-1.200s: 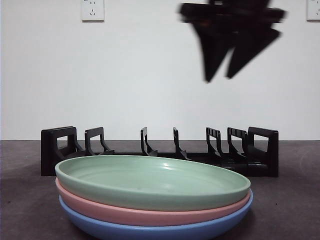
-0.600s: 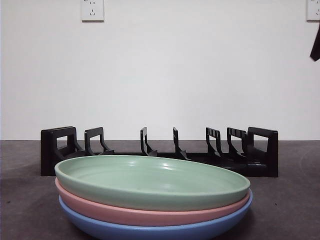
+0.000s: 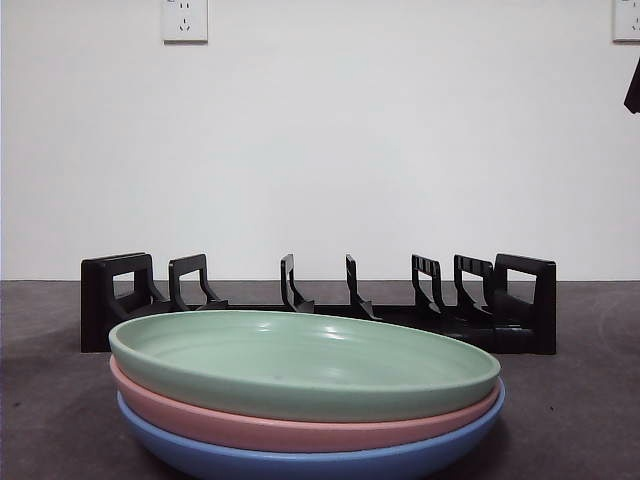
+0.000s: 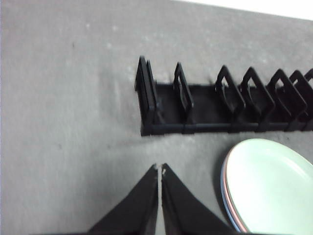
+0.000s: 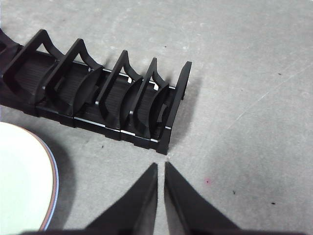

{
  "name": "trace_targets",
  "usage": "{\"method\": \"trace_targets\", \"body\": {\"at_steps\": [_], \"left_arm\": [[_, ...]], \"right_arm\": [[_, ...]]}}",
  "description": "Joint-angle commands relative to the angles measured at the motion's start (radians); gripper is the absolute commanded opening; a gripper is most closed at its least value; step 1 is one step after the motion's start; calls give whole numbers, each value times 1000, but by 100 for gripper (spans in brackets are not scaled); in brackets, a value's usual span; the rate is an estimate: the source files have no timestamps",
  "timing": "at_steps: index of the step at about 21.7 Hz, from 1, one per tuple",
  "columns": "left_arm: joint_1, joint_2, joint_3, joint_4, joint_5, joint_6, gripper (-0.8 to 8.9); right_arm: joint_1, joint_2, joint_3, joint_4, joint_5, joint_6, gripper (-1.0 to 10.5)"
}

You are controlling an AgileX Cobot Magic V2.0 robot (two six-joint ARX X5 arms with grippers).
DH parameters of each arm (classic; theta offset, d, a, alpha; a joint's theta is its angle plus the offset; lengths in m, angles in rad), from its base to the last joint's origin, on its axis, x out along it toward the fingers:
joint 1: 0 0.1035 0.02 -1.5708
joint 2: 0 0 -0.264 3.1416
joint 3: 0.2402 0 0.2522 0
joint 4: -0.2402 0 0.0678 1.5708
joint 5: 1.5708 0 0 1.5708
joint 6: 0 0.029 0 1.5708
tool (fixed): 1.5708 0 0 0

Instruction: Place the plate

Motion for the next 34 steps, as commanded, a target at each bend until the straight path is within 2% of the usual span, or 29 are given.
{"method": "trace_targets", "body": {"at_steps": [1, 3, 5, 10, 13, 18, 21, 34], "left_arm": [[5, -45, -78, 125, -7, 74, 7], [59, -122, -264, 358, 70, 177, 7], [153, -198, -443, 525, 215, 244, 7], [391, -344, -657, 657, 232, 219, 7], [449, -359, -725, 768, 236, 193, 7], [465, -359, -724, 750, 244, 209, 7], [463, -359, -724, 750, 264, 163, 7], [463, -359, -724, 755, 264, 164, 7]], "right_arm": [[5, 3, 11, 10, 3, 1, 20], [5, 3, 11, 10, 3, 1, 20], [5, 3, 11, 10, 3, 1, 20], [5, 3, 11, 10, 3, 1, 20], [5, 3, 11, 10, 3, 1, 20], [5, 2, 11, 13, 3, 1, 20], [5, 2, 11, 13, 3, 1, 20], [5, 2, 11, 14, 3, 1, 20]]}}
